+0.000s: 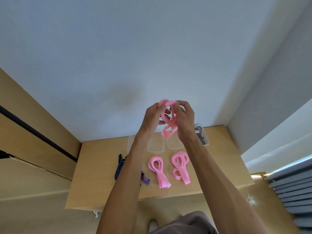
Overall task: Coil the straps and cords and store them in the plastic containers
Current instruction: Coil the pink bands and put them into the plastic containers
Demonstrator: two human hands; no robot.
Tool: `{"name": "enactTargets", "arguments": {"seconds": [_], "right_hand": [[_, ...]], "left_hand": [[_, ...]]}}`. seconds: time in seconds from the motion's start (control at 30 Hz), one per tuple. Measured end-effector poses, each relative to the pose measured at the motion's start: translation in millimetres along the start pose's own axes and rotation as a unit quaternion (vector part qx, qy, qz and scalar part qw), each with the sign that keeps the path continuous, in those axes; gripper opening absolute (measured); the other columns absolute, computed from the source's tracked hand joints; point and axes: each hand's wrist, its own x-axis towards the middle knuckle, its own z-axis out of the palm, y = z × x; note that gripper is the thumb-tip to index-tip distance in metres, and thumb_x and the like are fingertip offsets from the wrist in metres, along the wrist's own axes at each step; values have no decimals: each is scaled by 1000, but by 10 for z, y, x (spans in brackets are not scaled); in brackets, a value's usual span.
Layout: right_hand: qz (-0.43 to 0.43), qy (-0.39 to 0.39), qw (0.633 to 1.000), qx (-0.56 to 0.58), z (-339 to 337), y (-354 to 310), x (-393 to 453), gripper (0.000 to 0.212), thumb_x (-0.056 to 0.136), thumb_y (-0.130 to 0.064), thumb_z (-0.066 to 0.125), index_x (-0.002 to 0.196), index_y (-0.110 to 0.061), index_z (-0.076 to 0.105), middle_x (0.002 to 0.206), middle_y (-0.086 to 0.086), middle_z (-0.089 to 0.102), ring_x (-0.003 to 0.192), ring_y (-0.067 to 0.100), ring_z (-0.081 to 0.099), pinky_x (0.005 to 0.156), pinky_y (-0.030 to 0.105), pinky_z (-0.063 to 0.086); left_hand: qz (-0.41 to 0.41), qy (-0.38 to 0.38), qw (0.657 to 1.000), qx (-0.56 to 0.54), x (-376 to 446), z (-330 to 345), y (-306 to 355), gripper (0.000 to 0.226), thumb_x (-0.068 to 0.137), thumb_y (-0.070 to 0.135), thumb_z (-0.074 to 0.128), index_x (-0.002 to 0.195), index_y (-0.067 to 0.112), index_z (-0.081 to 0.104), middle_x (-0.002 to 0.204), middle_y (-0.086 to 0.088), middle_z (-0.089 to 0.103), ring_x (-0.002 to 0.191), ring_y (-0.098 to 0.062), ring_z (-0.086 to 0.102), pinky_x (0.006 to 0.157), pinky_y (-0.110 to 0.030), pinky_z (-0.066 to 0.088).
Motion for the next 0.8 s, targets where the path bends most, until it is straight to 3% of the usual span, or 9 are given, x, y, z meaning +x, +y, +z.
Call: {"name": "enactTargets", "arguments": {"seconds": [0.07,0.13,0.23,0.33,0.5,0.6,0.67,0.8], "right_hand": [[21,-11,999,36,-13,-25,5,7,92,-19,62,96,-14,64,91,13,71,86,37,70,74,67,56],[44,-25,995,80,-6,-60,-1,9,89,-18,64,96,-12,63,92,17,71,79,32,69,68,65,57],[42,-12,998,51,-19,-106,2,9,88,-12,66,97,-9,66,82,15,69,68,23,64,66,50,58],[27,28,999,33,-84,-131,7,12,84,-10,72,95,-6,71,71,9,62,61,20,54,62,33,49],[55,31,984,164,-128,-95,-68,11,83,-1,72,94,-1,70,75,15,62,68,22,59,58,29,54],[33,39,998,35,-127,-19,6,16,91,-21,65,105,-17,70,83,4,75,80,17,72,70,31,59],[16,-5,997,-76,-162,31,19,22,98,-34,55,116,-25,63,89,-1,77,82,14,75,76,31,59],[62,-125,978,-154,-319,111,-26,33,94,-37,55,111,-11,66,83,9,77,75,26,76,67,31,56]], "left_hand": [[1,-19,1000,13,-4,15,10,36,84,52,50,104,33,72,86,4,74,82,-12,72,65,-23,57],[-1,-37,999,19,-13,43,12,39,89,41,42,107,22,71,87,-1,74,80,-15,70,69,-31,58],[-11,2,1000,25,-15,83,42,40,84,41,46,102,16,71,85,-2,72,76,-17,69,69,-39,59],[-4,63,997,48,6,85,26,25,84,31,58,99,17,71,83,-1,70,73,-14,67,72,-46,61],[4,75,994,80,22,108,-5,23,86,3,60,104,12,71,91,-8,74,84,-26,73,73,-44,61],[-14,111,993,-24,37,182,31,23,87,-2,62,101,15,71,90,-9,75,78,-19,74,62,-35,62],[-26,134,985,-101,65,200,47,24,89,-4,63,103,14,69,90,-8,75,76,-19,74,59,-29,59],[-22,192,973,-129,143,86,22,22,88,-4,64,103,12,68,87,-7,74,81,-25,74,67,-36,62]]}}
